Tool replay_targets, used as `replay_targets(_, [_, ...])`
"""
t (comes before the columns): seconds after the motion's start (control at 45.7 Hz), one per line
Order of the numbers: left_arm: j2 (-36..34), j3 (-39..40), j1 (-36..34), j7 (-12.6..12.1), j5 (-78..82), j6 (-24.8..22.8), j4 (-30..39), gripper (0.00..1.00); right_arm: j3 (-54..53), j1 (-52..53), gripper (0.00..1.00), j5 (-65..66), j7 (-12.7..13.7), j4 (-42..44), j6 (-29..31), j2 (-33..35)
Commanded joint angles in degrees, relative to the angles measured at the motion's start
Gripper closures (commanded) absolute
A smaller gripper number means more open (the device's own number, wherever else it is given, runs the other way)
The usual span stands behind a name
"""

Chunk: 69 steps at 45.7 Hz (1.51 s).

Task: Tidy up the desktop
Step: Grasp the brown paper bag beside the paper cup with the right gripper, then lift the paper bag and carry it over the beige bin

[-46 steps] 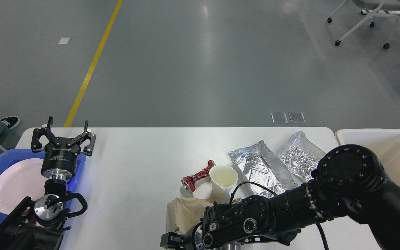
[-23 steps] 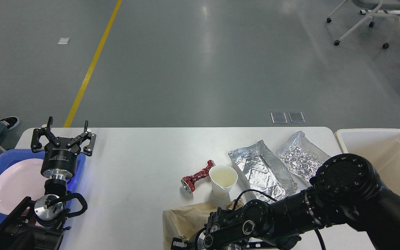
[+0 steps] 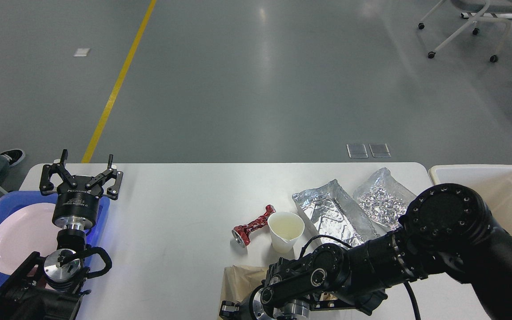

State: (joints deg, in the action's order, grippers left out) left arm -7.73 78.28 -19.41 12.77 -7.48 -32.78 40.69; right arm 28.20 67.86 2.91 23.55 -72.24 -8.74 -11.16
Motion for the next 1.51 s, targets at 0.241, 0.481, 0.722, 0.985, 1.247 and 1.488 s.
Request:
replay_targets(0.241, [0.00, 0.03, -0.02, -0.02, 0.01, 0.00, 0.00, 0.04, 0.98, 10.88, 1.00, -9.67, -2.63, -3.95, 17.07, 4.47])
replay_targets(0.481, [0.00, 0.03, -0.02, -0.02, 0.01, 0.00, 0.00, 0.04, 1.16, 25.20, 1.00, -13.01, -8.79, -12.65, 33.86, 12.03])
replay_targets(0.722, [0.00, 0.03, -0.02, -0.02, 0.01, 0.00, 0.00, 0.04, 8.26, 47.70, 1.00, -17.23, -8.88, -20.03, 41.61, 20.12])
replay_targets(0.985, [0.00, -0.06, 0.07, -0.02, 0.01, 0.00, 0.00, 0.04, 24.17, 72.84, 1.00, -19.26, -8.61, -23.03, 44.95, 21.71])
replay_targets(1.247, [0.00, 0.03, 0.07, -0.02, 0.01, 0.00, 0.00, 0.04, 35.34, 82.08, 1.00, -17.50, -8.00, -23.91, 50.48, 21.53])
replay_targets(1.488, [0.00, -0.06, -0.02, -0.02, 0.01, 0.00, 0.00, 0.04, 48.00, 82.17, 1.00, -16.97, -8.44, -23.91, 50.75, 22.23])
